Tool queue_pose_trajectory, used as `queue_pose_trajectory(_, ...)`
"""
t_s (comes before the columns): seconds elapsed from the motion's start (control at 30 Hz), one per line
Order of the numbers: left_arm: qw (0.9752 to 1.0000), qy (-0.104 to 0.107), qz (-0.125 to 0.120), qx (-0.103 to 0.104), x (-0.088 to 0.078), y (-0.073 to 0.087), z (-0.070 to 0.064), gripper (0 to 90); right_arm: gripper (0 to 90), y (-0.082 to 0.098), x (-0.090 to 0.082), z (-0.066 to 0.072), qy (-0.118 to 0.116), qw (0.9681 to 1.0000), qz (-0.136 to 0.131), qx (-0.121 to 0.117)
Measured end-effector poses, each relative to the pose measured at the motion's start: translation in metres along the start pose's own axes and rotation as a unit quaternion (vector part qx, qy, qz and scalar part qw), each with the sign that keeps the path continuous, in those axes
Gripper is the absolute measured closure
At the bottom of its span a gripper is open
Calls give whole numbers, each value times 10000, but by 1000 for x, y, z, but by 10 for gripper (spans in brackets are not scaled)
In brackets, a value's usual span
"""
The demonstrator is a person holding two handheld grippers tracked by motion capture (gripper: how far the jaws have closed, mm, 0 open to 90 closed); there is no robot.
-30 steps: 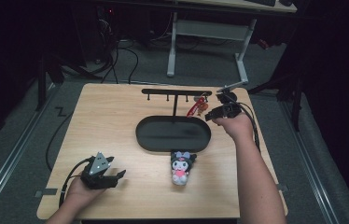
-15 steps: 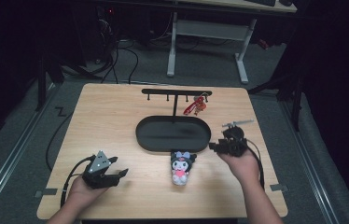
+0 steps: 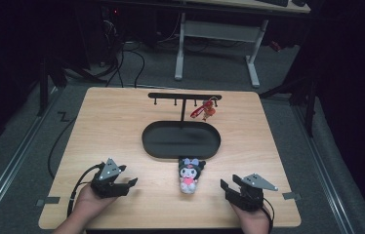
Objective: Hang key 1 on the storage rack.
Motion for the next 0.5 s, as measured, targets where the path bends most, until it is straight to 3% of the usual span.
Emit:
queue_pose_trajectory(0.03, 10000, -67, -5, -21, -1, -1, -1, 353, 444, 0, 0, -1, 72, 10000, -18, 9)
queue_pose_trajectory(0.07, 9999, -126, -16, -59, -1, -1, -2, 386, 430, 0, 0, -5, -70, 9995, -110, 295)
queue_pose_trajectory(0.13, 9998, -124, -41, -149, -2, -3, -3, 406, 429, -1, 0, -5, -97, 9994, -165, 303)
queue_pose_trajectory(0.23, 9998, -145, -13, -157, 0, -3, -6, 470, 418, -2, 3, -2, 60, 9998, -190, -39)
queue_pose_trajectory(0.3, 9998, -150, 11, -163, 2, -2, -8, 531, 394, -2, 5, -1, 3, 9996, -196, -190)
queue_pose_trajectory(0.4, 9998, -157, 96, -98, 5, -1, -9, 542, 348, -3, 8, 3, -179, 9997, -150, -121)
queue_pose_trajectory(0.5, 9998, -171, 126, -59, 5, 1, -9, 497, 332, -8, 11, 17, -479, 9987, -142, -125)
Point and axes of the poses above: each handheld gripper's, and its own axes: x roughly forward along the jaws, y roughly out of its underside, z roughly to its left, the point moved 1 cm from there along x, roughly forward along the jaws, and after that the axes turned 6 degrees about z, right-handed, at the moved point
